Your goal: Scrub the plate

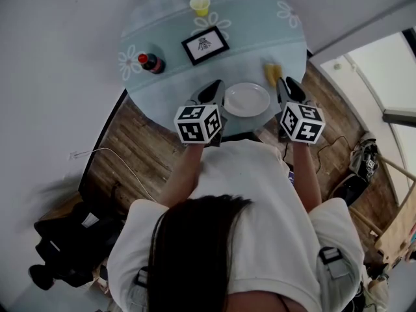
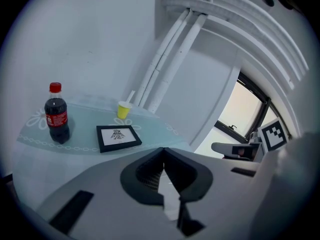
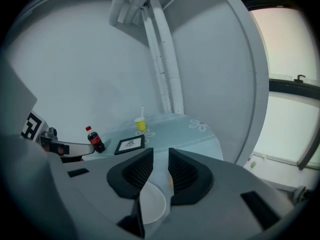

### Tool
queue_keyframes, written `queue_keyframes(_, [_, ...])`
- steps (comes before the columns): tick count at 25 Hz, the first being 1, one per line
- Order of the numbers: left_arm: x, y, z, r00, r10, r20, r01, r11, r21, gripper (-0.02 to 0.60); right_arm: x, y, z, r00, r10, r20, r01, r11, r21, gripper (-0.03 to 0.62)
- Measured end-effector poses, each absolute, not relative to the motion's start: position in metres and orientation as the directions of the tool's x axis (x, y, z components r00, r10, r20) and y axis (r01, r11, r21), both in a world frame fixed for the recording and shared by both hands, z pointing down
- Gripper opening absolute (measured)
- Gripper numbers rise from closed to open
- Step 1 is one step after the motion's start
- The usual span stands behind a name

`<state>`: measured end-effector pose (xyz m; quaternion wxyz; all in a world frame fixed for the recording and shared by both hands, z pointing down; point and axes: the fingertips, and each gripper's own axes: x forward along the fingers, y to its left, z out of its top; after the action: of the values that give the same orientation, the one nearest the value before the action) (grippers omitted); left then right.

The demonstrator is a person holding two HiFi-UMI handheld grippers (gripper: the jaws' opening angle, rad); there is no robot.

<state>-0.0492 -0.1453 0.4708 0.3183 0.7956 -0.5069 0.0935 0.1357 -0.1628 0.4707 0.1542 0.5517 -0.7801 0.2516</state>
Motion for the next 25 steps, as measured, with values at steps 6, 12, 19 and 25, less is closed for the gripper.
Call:
queue_keyframes(6, [-0.044, -0.141, 0.469, 0.483, -0.741, 0.467, -0.862, -0.306, 0.405, 0.009, 0.117, -0.154, 0.466, -0.361, -0.781, 0.509, -0.933, 0.303, -0.195, 0.063])
queue_keyframes(12, [-0.039, -0.138, 0.468, 0.499, -0.730, 0.466, -0.856, -0.332, 0.395, 0.009, 0.102, -0.145, 0.464, -0.389, -0.775, 0.499, -0.921, 0.324, -0.215, 0.054])
queue_keyframes(19, [-0.029, -0.135, 0.468, 0.524, -0.706, 0.476, -0.847, -0.374, 0.377, 0.009, 0.092, -0.136, 0.469, -0.382, -0.768, 0.515, -0.924, 0.331, -0.192, 0.038])
queue_keyframes(25, [-0.020, -0.129, 0.472, 0.549, -0.681, 0.483, -0.833, -0.404, 0.377, 0.009, 0.087, -0.129, 0.474, -0.380, -0.763, 0.523, -0.925, 0.330, -0.190, 0.035])
